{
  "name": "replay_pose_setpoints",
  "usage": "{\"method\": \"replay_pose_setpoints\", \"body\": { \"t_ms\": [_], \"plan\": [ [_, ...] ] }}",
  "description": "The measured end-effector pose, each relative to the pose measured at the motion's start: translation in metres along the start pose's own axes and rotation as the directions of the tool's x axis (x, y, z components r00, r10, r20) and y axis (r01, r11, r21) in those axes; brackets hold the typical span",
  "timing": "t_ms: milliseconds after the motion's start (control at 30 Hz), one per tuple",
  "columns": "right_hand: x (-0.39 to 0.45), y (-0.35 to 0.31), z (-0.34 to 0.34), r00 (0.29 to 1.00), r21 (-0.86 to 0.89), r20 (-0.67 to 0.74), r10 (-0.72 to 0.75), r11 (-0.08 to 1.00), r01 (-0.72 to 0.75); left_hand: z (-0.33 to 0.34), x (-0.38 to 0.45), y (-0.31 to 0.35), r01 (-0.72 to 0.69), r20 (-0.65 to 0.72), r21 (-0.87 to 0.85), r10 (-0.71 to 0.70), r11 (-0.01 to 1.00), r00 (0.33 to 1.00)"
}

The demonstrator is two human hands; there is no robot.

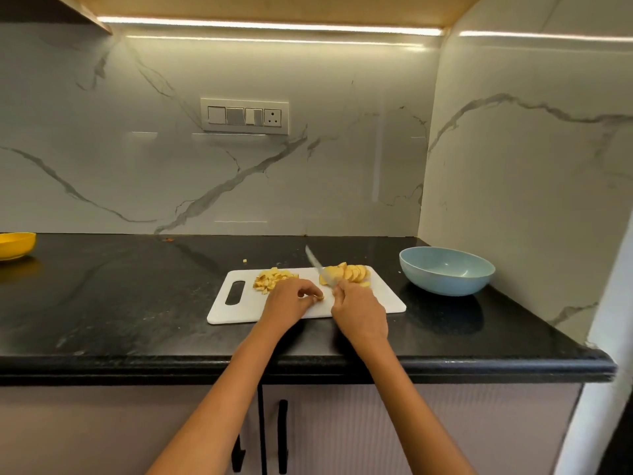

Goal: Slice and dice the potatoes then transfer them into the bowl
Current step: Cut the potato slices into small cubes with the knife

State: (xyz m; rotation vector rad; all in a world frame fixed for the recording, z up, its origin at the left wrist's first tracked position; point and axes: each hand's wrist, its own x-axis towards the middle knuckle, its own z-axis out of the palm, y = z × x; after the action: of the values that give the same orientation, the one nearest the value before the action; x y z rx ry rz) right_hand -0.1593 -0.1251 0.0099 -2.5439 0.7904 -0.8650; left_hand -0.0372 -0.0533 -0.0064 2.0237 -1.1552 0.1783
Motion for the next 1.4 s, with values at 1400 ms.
{"method": "replay_pose_setpoints", "body": {
  "t_ms": [1400],
  "plan": [
    [-0.046, -0.023, -0.022, 0.981, -0.344, 0.166, -0.104, 0.926, 0.156, -0.004, -0.002, -0.001, 0.147, -0.026, -0.017, -0.147, 0.989, 0.989]
  ]
}}
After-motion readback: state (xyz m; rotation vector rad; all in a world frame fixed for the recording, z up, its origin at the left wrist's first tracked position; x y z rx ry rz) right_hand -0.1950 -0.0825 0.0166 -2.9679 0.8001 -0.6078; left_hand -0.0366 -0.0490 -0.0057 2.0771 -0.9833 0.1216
